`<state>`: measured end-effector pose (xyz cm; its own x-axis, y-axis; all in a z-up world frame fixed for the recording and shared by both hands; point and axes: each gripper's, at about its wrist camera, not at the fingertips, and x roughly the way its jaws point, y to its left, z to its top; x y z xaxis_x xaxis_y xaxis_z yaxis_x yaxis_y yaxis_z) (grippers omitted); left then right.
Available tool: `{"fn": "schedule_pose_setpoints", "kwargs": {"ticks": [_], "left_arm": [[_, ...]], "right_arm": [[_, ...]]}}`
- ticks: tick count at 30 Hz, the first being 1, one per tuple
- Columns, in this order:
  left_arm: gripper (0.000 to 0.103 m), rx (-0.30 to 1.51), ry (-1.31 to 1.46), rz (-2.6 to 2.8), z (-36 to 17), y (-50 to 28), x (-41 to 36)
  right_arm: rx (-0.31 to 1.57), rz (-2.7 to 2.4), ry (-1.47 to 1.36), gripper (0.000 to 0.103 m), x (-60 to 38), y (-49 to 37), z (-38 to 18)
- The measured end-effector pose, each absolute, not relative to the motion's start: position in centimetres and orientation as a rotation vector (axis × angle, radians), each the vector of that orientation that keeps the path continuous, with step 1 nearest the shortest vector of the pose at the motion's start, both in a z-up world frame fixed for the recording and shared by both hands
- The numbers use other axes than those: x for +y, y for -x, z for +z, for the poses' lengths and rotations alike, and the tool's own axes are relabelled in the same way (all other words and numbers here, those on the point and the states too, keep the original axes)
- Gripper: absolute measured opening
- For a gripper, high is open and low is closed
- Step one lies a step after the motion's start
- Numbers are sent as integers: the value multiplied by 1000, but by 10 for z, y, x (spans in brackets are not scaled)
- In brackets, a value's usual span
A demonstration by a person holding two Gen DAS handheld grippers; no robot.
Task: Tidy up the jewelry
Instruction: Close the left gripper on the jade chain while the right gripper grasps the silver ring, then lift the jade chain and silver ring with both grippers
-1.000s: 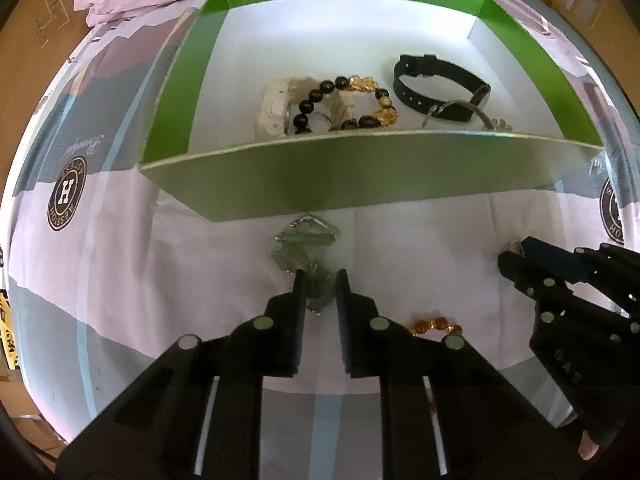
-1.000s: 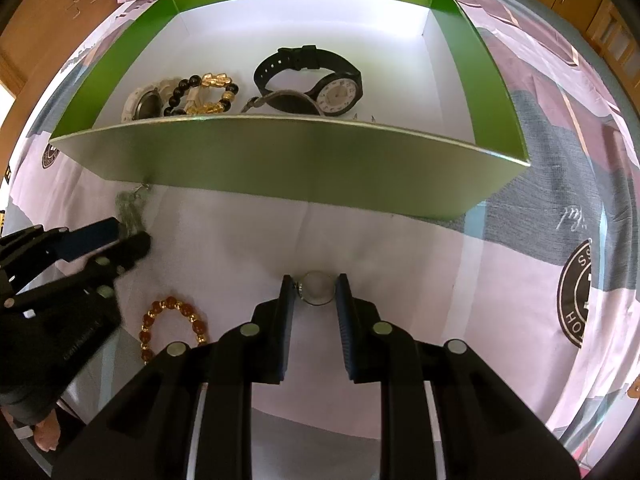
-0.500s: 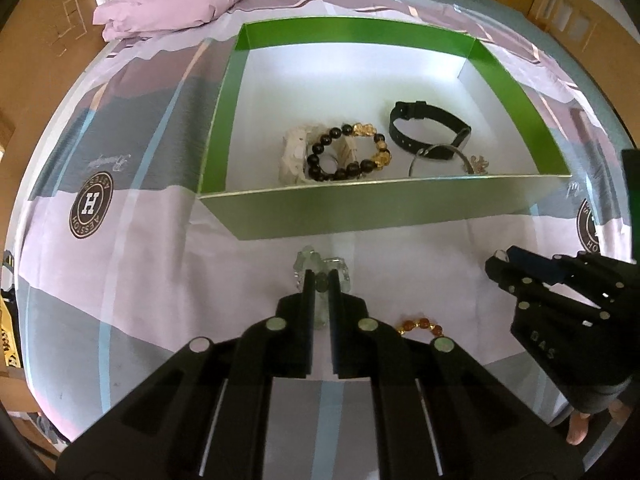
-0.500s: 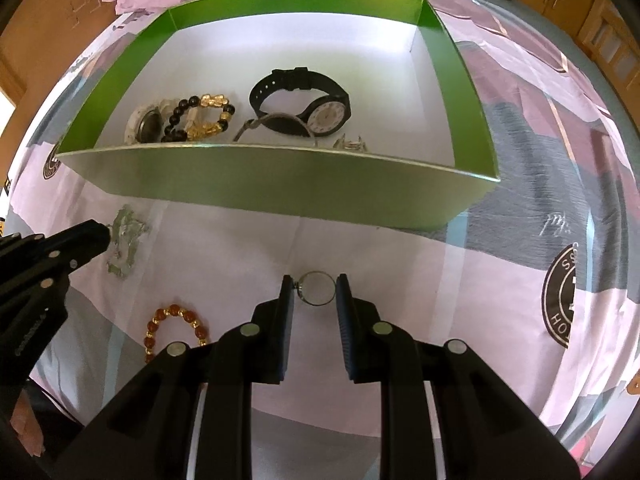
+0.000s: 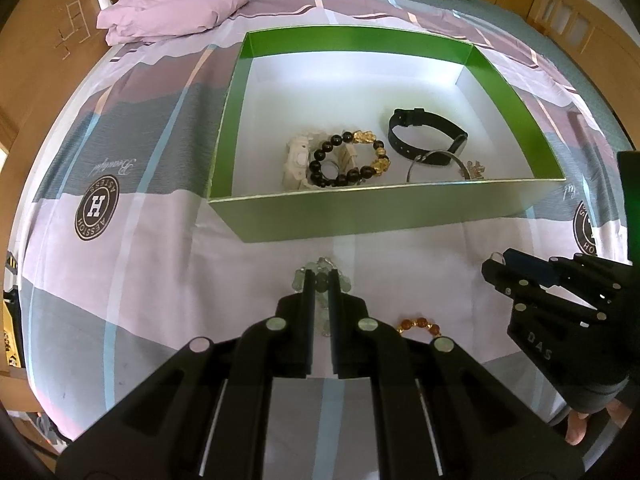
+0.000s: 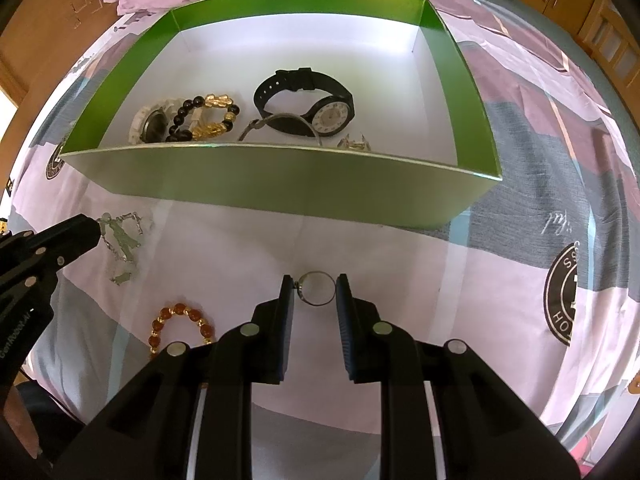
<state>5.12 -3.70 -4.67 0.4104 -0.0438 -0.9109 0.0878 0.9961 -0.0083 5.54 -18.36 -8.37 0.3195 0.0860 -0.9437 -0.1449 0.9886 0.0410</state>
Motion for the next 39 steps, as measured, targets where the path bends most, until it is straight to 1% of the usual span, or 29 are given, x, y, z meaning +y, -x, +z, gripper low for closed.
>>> {"fn": "schedule_pose_setpoints", "kwargs": {"ticks": [11,39], "left_arm": [[6,1125,-46,-96,-38,-45,-40],[6,1123,-53,-96,-38,-42,-42]], "right_arm": [[1216,189,37,21,-191,-52,-72],[1231,196,53,21,-185,-54,-75]]}}
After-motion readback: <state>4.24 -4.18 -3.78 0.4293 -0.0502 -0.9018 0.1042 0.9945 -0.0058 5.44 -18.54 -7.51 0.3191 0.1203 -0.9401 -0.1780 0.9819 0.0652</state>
